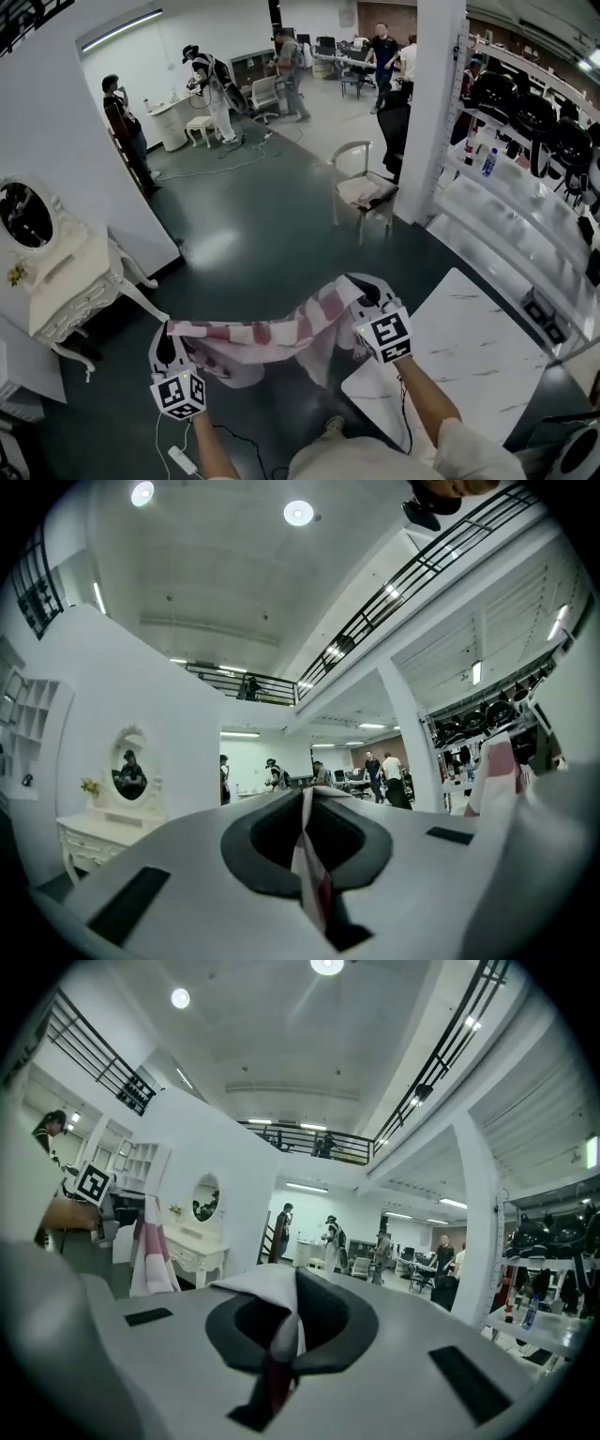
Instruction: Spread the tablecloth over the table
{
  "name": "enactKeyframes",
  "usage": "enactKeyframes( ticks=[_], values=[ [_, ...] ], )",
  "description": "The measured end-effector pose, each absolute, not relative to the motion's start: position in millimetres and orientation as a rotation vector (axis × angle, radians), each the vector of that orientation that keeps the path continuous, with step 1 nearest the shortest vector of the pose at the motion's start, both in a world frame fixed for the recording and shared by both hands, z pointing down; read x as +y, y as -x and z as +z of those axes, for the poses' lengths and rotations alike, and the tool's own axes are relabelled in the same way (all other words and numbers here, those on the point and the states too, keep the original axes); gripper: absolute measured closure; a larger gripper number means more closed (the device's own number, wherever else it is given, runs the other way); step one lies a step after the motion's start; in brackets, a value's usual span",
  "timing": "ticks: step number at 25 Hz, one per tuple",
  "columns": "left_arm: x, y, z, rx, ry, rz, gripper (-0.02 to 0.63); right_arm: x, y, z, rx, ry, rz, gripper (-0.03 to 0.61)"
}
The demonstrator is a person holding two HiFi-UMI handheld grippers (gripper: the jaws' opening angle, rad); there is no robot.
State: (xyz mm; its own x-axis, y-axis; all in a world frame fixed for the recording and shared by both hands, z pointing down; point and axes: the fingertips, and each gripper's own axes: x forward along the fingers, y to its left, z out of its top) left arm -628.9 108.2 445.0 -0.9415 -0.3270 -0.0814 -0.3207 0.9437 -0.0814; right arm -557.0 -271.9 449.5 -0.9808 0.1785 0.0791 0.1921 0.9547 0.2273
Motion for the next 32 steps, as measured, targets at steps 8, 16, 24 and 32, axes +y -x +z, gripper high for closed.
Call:
enactKeyframes(
  ticks=[8, 16, 24, 32],
  values=[
    [94, 668, 448, 2.99, 0.551, -0.083, 0.586, -279, 600, 457, -3.003, 0.29, -0.409, 0.565],
    [16, 713, 453, 2.986, 0.691, -0.077, 0.587, -377, 629, 468, -2.954, 0.178, -0.42, 0.565],
    [-129, 783, 446, 2.975, 0.862, -0.123, 0.588, -556, 656, 468, -2.921, -0.042, -0.386, 0.565],
    [-278, 840, 410, 2.945, 0.972, -0.02, 0.588, -770, 624, 398, -2.936, -0.462, -0.514, 0.565]
  ],
)
